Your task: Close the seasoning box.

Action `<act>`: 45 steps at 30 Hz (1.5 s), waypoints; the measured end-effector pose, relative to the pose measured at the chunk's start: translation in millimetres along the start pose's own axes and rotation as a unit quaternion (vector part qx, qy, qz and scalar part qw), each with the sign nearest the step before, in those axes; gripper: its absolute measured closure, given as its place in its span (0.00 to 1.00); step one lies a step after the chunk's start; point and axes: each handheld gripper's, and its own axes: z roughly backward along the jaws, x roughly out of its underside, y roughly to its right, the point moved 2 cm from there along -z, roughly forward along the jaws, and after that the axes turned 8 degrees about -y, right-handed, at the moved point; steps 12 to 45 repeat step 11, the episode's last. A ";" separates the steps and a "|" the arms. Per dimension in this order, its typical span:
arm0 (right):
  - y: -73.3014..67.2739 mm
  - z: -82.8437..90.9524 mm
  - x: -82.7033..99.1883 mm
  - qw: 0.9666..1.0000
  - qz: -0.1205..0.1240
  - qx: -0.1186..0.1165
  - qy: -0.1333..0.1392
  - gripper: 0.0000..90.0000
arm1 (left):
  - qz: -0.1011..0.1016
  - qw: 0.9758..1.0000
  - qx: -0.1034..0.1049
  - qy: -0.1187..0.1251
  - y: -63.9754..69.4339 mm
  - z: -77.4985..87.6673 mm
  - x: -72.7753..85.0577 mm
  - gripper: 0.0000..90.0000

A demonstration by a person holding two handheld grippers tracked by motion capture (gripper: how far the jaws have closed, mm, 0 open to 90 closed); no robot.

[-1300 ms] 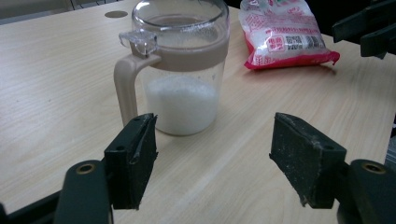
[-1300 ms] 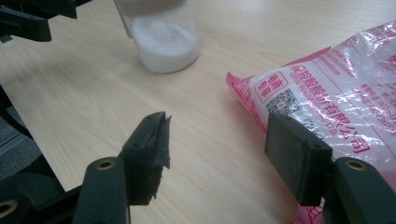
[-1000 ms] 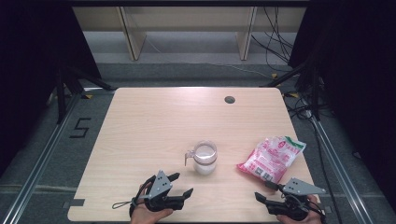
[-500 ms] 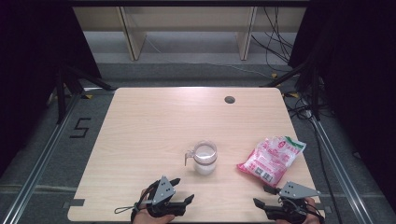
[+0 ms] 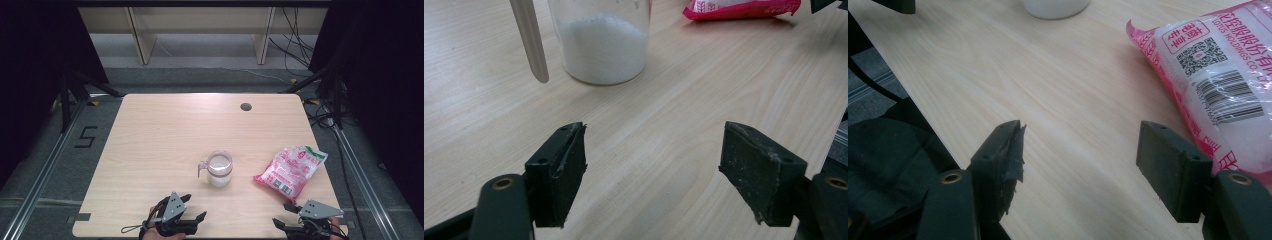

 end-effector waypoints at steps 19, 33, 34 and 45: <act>0.1 0.3 2.2 1.000 0.003 0.002 -0.009 0.39 | 0.011 1.000 0.004 -0.005 -1.1 -1.0 0.6 0.27; 0.1 0.3 2.2 1.000 0.003 0.002 -0.009 0.39 | 0.011 1.000 0.004 -0.005 -1.1 -1.0 0.6 0.27; 0.1 0.3 2.2 1.000 0.003 0.002 -0.009 0.39 | 0.011 1.000 0.004 -0.005 -1.1 -1.0 0.6 0.27; 0.1 0.3 2.2 1.000 0.003 0.002 -0.009 0.39 | 0.011 1.000 0.004 -0.005 -1.1 -1.0 0.6 0.27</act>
